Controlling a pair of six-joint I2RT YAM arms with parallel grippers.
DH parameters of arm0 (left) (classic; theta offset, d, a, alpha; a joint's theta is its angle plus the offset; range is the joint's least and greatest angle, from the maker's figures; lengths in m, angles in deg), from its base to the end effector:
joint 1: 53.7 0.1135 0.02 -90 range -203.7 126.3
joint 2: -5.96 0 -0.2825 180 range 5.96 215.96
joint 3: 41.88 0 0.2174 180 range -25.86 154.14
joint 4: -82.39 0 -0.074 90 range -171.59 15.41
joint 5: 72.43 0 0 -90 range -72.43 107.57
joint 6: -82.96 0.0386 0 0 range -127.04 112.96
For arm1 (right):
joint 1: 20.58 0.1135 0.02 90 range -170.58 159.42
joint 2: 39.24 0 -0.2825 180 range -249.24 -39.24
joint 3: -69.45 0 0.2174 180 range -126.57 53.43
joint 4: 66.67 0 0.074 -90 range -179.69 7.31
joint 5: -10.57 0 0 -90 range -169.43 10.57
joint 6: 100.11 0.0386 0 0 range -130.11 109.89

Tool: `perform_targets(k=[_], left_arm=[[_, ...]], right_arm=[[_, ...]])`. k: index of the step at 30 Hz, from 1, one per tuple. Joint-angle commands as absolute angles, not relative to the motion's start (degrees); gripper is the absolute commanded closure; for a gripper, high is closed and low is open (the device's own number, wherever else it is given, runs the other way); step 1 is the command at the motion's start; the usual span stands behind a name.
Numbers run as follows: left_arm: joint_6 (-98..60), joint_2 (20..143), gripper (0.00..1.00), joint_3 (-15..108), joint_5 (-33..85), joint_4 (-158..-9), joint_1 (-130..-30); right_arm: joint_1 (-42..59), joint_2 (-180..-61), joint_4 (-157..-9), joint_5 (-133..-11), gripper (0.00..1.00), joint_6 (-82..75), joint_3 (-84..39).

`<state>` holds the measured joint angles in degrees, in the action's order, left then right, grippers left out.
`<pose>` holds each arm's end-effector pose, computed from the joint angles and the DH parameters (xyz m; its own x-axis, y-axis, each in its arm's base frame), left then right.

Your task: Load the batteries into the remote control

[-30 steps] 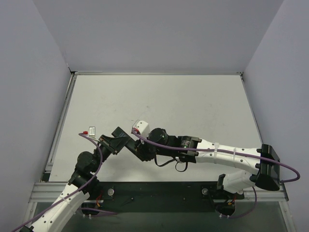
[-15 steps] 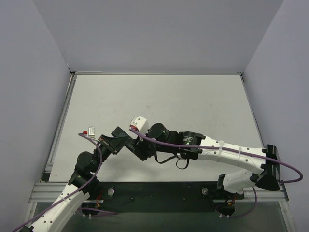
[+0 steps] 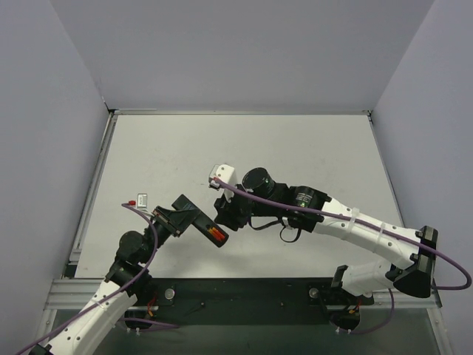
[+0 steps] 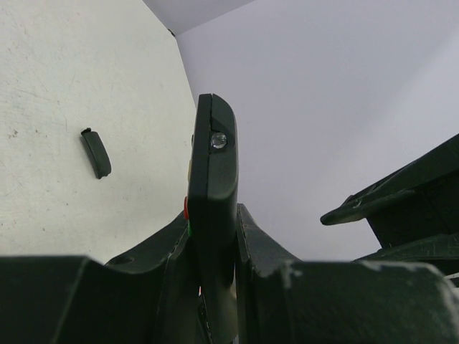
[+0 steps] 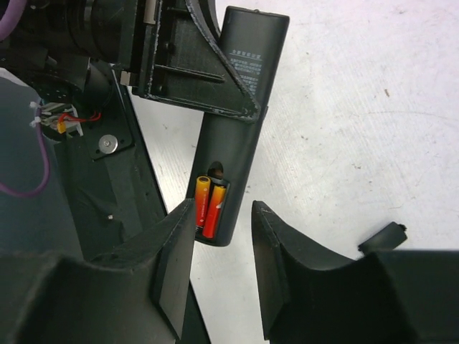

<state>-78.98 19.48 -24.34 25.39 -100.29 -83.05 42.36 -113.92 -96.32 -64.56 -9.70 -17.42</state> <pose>0.0616 -0.0407 0.2079 -0.5421 -0.7757 -0.3230 0.2837 0.1928 -0.9393 0.1113 0.2396 0.3985 -0.1434 -0.2656 -0.9534 -0.9711 0.2236 0.0838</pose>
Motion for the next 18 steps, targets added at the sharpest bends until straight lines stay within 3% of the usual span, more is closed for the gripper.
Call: perform_targets(k=[1,8,18], left_arm=[[-78.15,20.72,1.00,-24.98,25.66,-104.36,-82.80],[-76.12,22.92,1.00,-24.80,25.31,-104.09,-82.80],[-75.24,22.40,1.00,-24.72,25.31,-103.21,-82.80]], right_arm=[[44.28,-116.58,-96.67,-64.13,0.68,-5.98,-18.46],[46.48,-122.12,-96.05,-68.18,0.69,-1.06,-19.43],[46.57,-127.74,-97.28,-72.75,0.77,2.20,-21.28]])
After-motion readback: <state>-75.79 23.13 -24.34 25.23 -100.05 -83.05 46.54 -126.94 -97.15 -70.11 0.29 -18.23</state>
